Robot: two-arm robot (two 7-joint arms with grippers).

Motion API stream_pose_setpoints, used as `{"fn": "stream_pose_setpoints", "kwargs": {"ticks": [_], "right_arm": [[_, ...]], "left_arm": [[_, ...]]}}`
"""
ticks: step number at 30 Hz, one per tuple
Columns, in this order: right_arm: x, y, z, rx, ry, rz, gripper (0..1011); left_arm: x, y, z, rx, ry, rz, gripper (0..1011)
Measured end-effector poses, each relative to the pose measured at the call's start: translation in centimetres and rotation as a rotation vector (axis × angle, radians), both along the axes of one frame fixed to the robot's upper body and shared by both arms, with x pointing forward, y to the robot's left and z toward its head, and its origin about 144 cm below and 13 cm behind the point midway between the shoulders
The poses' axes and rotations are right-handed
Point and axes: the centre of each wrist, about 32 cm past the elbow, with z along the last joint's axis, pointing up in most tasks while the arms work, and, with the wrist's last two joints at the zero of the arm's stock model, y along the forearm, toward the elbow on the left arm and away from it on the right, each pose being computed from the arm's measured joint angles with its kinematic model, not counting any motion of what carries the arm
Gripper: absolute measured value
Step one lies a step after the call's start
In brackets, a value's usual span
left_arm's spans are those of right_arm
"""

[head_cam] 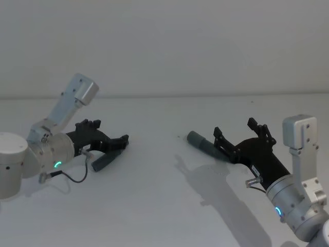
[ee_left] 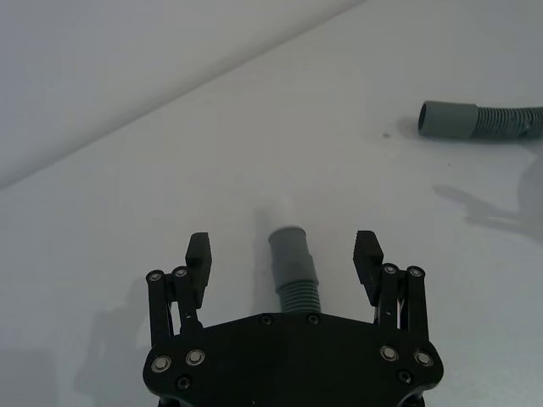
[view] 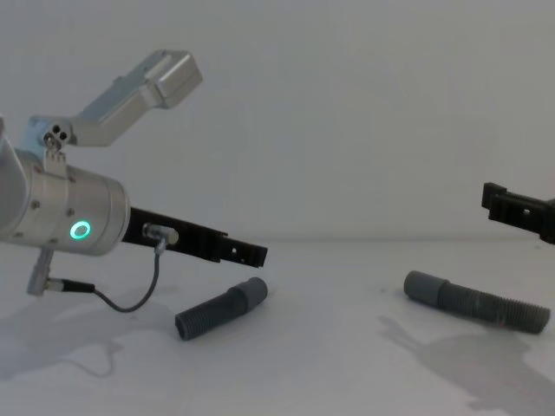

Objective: Use both hands to pick up one end of the pipe from the table, align the ends, and insert them.

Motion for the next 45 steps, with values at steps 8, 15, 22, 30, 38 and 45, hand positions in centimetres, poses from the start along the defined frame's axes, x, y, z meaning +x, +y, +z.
{"fn": "stream_pose_setpoints", "kwargs": {"ticks": [8, 15, 22, 30, 38, 45], "right_arm": [[0.0, 0.0, 0.0, 0.0, 0.0, 0.0, 1000], [0.0, 0.0, 0.0, 0.0, 0.0, 0.0, 1000], [0.0, 0.0, 0.0, 0.0, 0.0, 0.0, 1000], [0.0, 0.0, 0.0, 0.0, 0.0, 0.0, 1000], [0.0, 0.0, 0.0, 0.0, 0.0, 0.0, 1000], [0.0, 0.0, 0.0, 0.0, 0.0, 0.0, 1000]], "left_arm": [[-0.1, -0.3, -0.6, 0.008, 0.026, -0.01, 1001], [-0.1, -0.5, -1.1, 0.018, 0.053, -0.012, 1001], [-0.1, -0.6, -1.4, 0.029, 0.08, -0.008, 1001], [0.1, -0.6, -1.7, 0.036, 0.099, -0.005, 1001], [0.3, -0.6, -1.8, 0.046, 0.114, -0.007, 1001], [0.5, -0.5, -1.8, 0.059, 0.12, -0.012, 1001]]}}
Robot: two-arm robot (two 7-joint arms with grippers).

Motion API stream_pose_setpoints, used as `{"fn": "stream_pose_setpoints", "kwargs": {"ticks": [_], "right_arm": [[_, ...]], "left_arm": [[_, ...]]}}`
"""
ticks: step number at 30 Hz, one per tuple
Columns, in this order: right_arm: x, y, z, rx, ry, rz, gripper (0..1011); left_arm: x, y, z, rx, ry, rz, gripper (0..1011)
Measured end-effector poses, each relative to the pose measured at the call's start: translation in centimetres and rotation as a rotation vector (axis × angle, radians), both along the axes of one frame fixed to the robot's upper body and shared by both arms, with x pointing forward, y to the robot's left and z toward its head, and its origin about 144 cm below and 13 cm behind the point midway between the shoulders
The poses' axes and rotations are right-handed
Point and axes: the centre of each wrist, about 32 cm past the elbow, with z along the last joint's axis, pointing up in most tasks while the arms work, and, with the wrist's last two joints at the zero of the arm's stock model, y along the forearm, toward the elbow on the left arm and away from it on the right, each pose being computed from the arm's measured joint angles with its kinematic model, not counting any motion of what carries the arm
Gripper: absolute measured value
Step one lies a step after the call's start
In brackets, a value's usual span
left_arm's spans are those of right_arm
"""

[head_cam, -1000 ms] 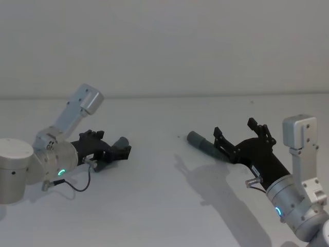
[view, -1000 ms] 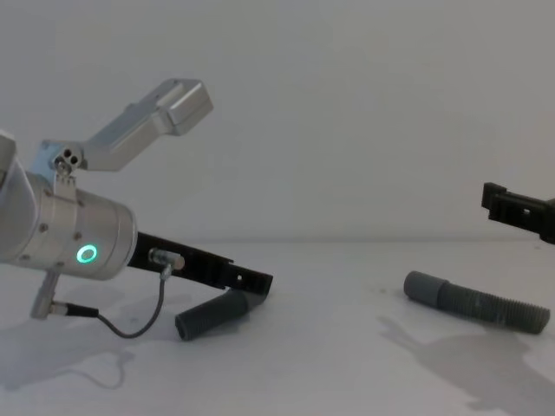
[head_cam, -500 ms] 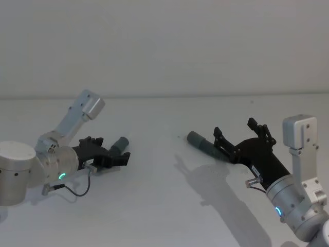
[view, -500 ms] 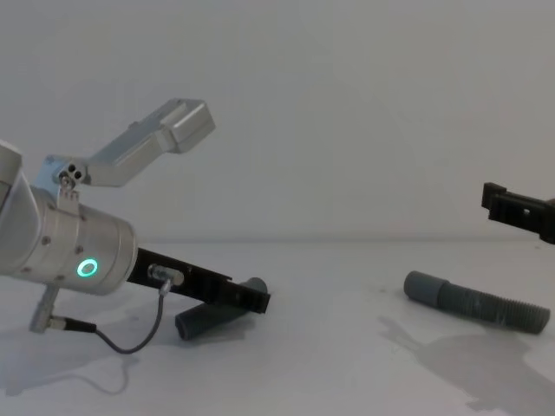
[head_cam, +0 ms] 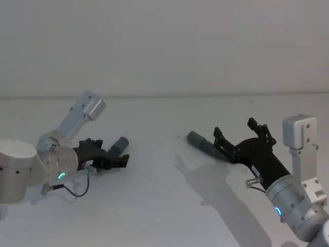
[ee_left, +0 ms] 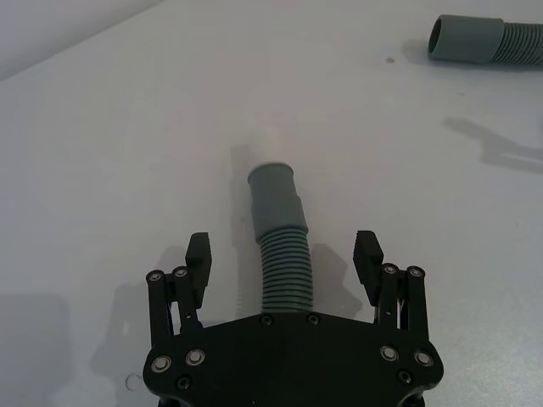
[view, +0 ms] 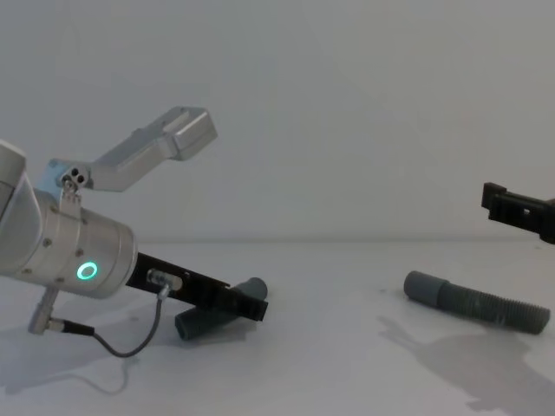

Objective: Use both hands to pick up one end of the pipe from the table, align the ends, and insert them.

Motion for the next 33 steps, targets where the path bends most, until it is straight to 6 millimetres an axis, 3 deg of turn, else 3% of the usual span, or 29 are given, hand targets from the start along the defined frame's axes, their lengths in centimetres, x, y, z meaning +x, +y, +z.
{"fn": "stream_pose_setpoints", "kwargs": {"ticks": [29, 33], "right_arm": [[0.0, 0.0, 0.0, 0.0, 0.0, 0.0, 1000], [0.0, 0.0, 0.0, 0.0, 0.0, 0.0, 1000]], "left_arm": [[0.58, -0.04, -0.36, 0.037, 0.006, -0.029, 1002], [0.6, -0.05, -0.37, 0.038, 0.005, -0.031, 931]]}}
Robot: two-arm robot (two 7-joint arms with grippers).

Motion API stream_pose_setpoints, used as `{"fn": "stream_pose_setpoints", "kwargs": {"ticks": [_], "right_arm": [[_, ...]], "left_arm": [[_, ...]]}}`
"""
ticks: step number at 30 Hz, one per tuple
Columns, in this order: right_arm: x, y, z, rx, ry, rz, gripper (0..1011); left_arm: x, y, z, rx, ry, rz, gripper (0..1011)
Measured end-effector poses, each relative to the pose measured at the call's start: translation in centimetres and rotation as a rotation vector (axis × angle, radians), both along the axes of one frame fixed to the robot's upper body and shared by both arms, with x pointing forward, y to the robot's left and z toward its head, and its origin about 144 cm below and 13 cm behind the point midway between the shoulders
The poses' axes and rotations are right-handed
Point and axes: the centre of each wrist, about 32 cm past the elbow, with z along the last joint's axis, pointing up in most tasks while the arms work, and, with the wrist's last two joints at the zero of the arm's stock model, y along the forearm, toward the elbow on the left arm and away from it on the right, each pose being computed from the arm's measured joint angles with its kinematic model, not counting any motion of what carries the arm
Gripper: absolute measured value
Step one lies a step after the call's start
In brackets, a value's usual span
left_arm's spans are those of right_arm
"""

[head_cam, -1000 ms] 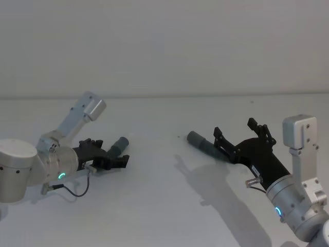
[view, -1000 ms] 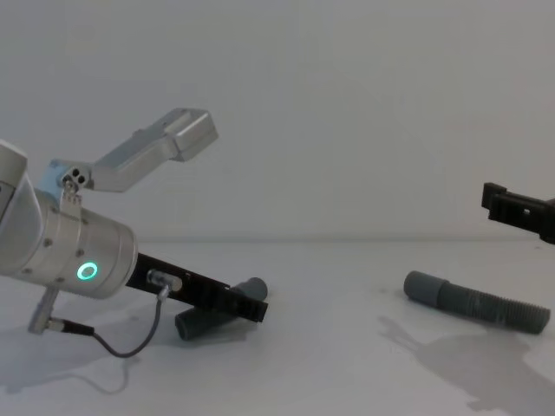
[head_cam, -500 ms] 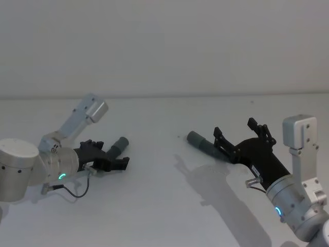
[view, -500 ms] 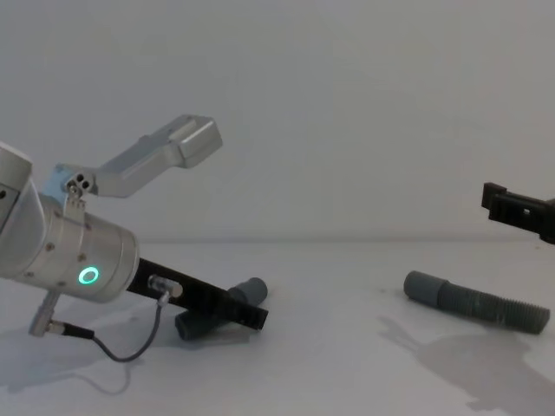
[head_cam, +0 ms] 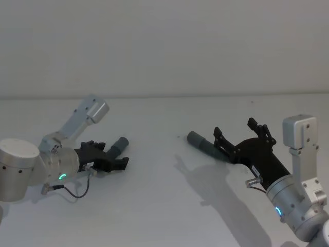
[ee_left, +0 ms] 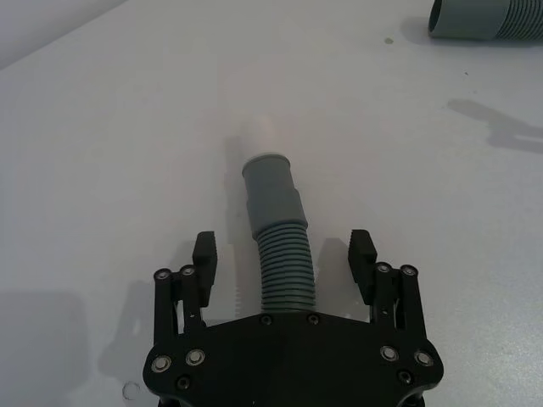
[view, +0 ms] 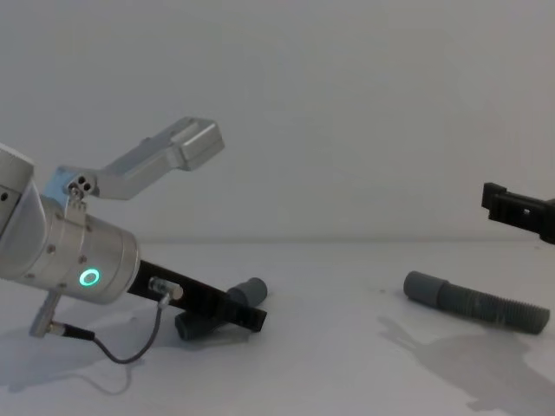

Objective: Use both hands to pick up one end of the pipe from the table, align the ends, and insert them.

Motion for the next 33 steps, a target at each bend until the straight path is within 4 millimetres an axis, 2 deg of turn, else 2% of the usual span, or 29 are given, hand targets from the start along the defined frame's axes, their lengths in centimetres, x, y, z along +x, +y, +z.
{"fn": "stream_pose_setpoints", "kwargs": {"ticks": [6, 19, 23, 33], "right_arm": [[0.0, 0.0, 0.0, 0.0, 0.0, 0.0, 1000], [0.0, 0.0, 0.0, 0.0, 0.0, 0.0, 1000], [0.0, 0.0, 0.0, 0.0, 0.0, 0.0, 1000], [0.0, 0.0, 0.0, 0.0, 0.0, 0.0, 1000]], "left_arm": [[0.02, 0.0, -0.02, 0.001, 0.0, -0.002, 785], [0.04, 0.01, -0.05, 0.004, 0.0, -0.002, 343], [0.05, 0.02, -0.06, 0.004, 0.0, -0.002, 305], [0.05, 0.01, -0.06, 0.004, 0.0, -0.002, 301]]}}
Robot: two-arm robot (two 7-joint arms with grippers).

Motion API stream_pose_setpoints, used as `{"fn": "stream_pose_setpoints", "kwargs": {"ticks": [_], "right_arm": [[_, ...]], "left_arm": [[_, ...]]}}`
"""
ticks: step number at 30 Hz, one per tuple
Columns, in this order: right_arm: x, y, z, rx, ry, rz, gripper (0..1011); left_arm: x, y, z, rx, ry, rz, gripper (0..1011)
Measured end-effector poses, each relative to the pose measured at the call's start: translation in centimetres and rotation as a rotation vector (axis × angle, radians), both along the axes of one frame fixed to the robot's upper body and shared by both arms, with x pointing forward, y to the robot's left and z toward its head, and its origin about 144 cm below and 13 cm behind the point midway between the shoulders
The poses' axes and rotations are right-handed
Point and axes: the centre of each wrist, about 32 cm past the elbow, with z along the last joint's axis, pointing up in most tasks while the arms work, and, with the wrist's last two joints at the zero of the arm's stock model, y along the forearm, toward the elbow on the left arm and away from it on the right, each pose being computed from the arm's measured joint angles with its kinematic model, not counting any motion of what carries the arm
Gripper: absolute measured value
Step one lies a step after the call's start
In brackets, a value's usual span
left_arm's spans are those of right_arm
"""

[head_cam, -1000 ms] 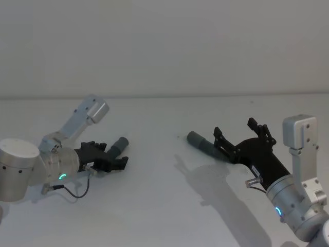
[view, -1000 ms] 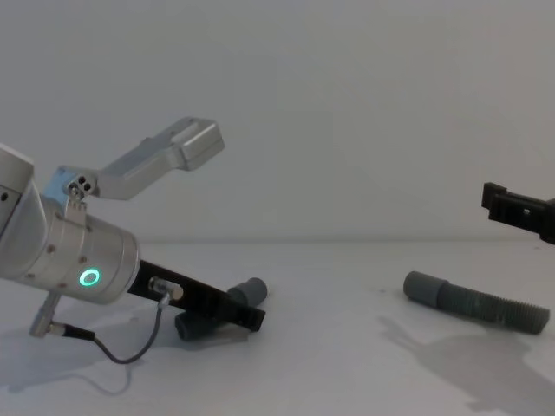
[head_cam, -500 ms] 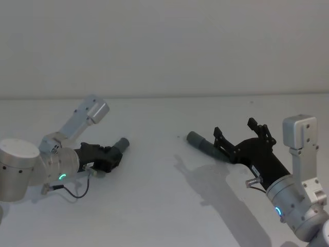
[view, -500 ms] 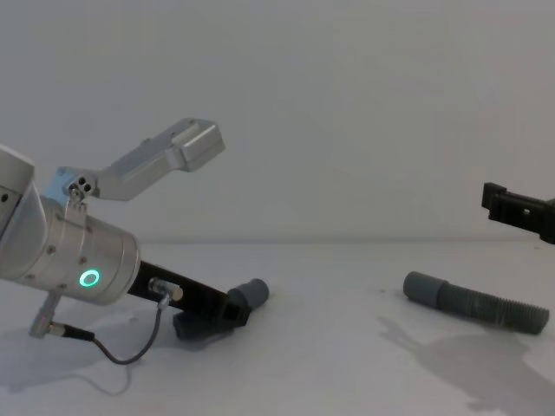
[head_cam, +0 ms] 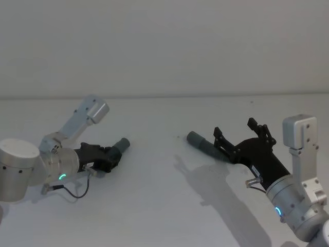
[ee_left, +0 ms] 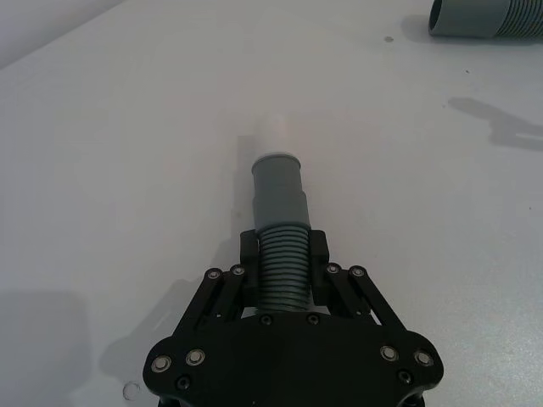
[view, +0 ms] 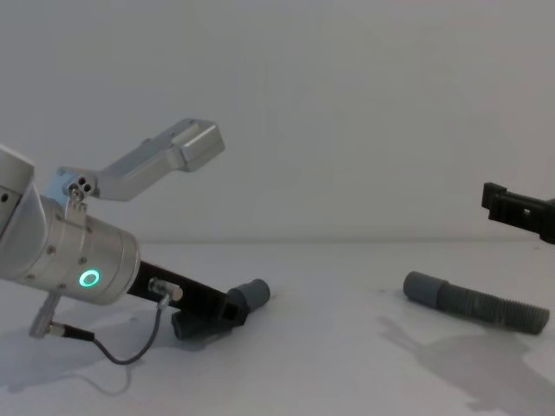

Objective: Use both hands to pick up one end of the pipe from the table, align the ends, and insert them.

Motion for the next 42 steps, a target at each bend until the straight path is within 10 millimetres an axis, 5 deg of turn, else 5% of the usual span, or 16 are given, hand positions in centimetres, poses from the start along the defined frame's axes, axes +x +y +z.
{"fn": "stream_pose_setpoints", "kwargs": {"ticks": [42], "right_arm": [[0.0, 0.0, 0.0, 0.0, 0.0, 0.0, 1000]], "left_arm": [[0.6, 1.9, 3.5, -0.088, -0.179, -0.488, 301]]}}
